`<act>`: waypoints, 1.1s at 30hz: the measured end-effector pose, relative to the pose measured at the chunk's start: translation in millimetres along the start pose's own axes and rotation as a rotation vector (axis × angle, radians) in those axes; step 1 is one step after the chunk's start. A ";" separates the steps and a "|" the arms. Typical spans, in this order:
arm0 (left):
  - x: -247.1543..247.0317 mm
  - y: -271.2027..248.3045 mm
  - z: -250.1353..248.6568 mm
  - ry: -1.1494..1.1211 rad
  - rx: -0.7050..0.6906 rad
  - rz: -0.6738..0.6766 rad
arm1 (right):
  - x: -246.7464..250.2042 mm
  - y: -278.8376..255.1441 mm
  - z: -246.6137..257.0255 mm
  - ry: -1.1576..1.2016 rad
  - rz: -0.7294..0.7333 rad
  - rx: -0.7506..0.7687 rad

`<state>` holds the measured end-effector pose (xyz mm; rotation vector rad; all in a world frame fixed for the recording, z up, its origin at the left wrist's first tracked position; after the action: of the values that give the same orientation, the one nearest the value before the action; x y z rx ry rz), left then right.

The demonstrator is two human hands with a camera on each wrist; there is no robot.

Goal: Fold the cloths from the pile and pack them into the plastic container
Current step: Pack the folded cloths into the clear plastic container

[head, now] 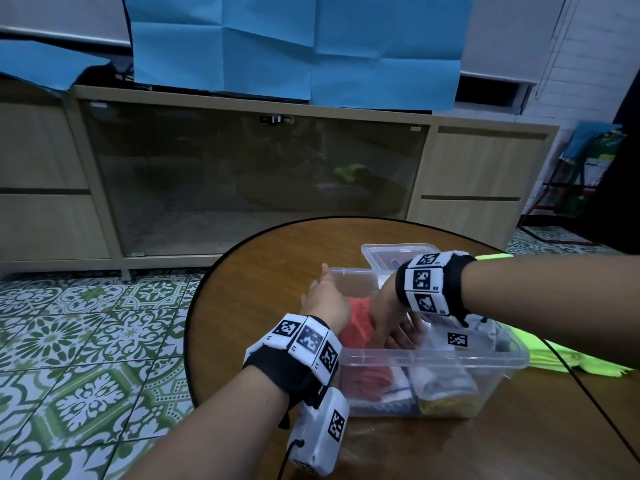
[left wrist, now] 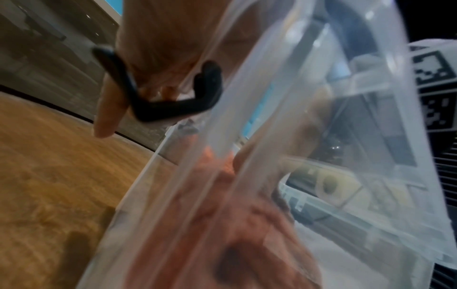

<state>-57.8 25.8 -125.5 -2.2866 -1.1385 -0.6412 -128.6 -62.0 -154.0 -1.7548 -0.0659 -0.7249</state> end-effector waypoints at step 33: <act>-7.5 -24.3 -56.1 1.232 -0.287 -0.075 | 0.5 -59.1 -139.3 0.569 -0.781 0.219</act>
<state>-92.2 -0.6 -81.9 -1.4727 -0.4996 -1.9388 -212.5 -167.4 -85.0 -1.2301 -0.4392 -1.6893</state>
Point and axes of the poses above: each hand's wrist, its own y-axis towards the middle knuckle, its own x-axis out of the back of the hand, z = x × y, the point moved 9 cm from there along y, towards the middle knuckle, and after that the axes turned 8 degrees about y, right-handed, at the moved point
